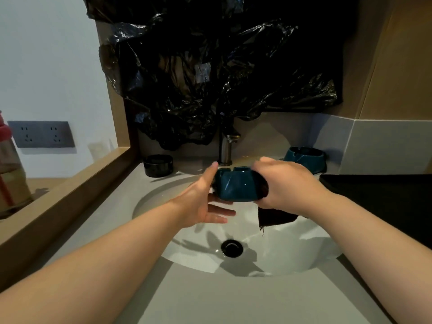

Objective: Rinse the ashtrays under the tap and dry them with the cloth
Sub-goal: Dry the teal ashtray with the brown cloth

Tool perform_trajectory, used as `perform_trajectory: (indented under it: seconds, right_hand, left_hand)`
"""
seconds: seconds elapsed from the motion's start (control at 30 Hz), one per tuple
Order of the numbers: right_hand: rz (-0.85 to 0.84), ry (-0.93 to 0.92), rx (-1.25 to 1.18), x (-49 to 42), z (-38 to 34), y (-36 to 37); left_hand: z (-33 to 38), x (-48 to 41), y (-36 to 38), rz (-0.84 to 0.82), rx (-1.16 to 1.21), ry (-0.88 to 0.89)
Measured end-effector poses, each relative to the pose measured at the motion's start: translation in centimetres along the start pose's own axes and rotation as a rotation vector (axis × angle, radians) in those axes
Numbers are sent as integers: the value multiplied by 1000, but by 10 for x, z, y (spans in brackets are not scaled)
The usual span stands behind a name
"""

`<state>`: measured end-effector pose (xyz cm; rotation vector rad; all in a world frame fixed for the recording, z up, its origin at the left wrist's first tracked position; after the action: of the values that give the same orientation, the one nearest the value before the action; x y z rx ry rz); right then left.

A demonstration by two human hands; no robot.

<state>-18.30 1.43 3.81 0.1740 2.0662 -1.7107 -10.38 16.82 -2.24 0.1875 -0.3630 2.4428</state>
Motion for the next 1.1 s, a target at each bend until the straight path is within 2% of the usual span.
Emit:
perform_trajectory:
  seconds: [0.13, 0.2, 0.4, 0.5, 0.6, 0.63, 0.7, 0.77, 0.83, 0.9, 1.0, 1.1]
  right_hand:
    - [-12, 130, -272, 4, 23, -4]
    - [-36, 140, -368, 5, 27, -5]
    - [-93, 173, -539, 6, 26, -11]
    - [-99, 225, -566, 5, 32, -15]
    - [-175, 371, -541, 8, 48, -20]
    - [-154, 416, -554, 9, 53, -24]
    - [30, 452, -598, 13, 62, -35]
    - [300, 394, -629, 17, 61, -42]
    - [452, 273, -656, 21, 45, -40]
    - [363, 119, -559, 20, 27, -27]
    - [71, -19, -378, 19, 16, -5]
    - [15, -66, -344, 19, 10, 0]
  left_hand:
    - [1, -1, -2, 79, -453, 298]
    - [3, 0, 0, 136, -582, 365]
    - [14, 2, -3, 416, -609, 511]
    - [18, 8, 1, 543, -690, 524]
    - [18, 10, 3, 561, -760, 522]
    - [18, 10, 4, 557, -808, 532]
    - [18, 10, 8, 538, -922, 541]
    - [18, 10, 14, 510, -1019, 500]
    - [18, 8, 20, 476, -1107, 471]
    - [17, 7, 23, 456, -1149, 460]
    - [16, 5, 22, 474, -1163, 445]
    - [15, 2, 17, 529, -1161, 427]
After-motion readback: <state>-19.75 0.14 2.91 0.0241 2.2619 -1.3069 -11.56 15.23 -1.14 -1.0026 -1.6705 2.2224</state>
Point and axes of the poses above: each hand's wrist, its own x-axis away from the middle knuckle, its own y-axis out of the palm, z = x × y, the point moved 3 cm from there along -x, towards the middle knuckle, and after that the axes turned 14 degrees about -x, right-handed, at the moved point
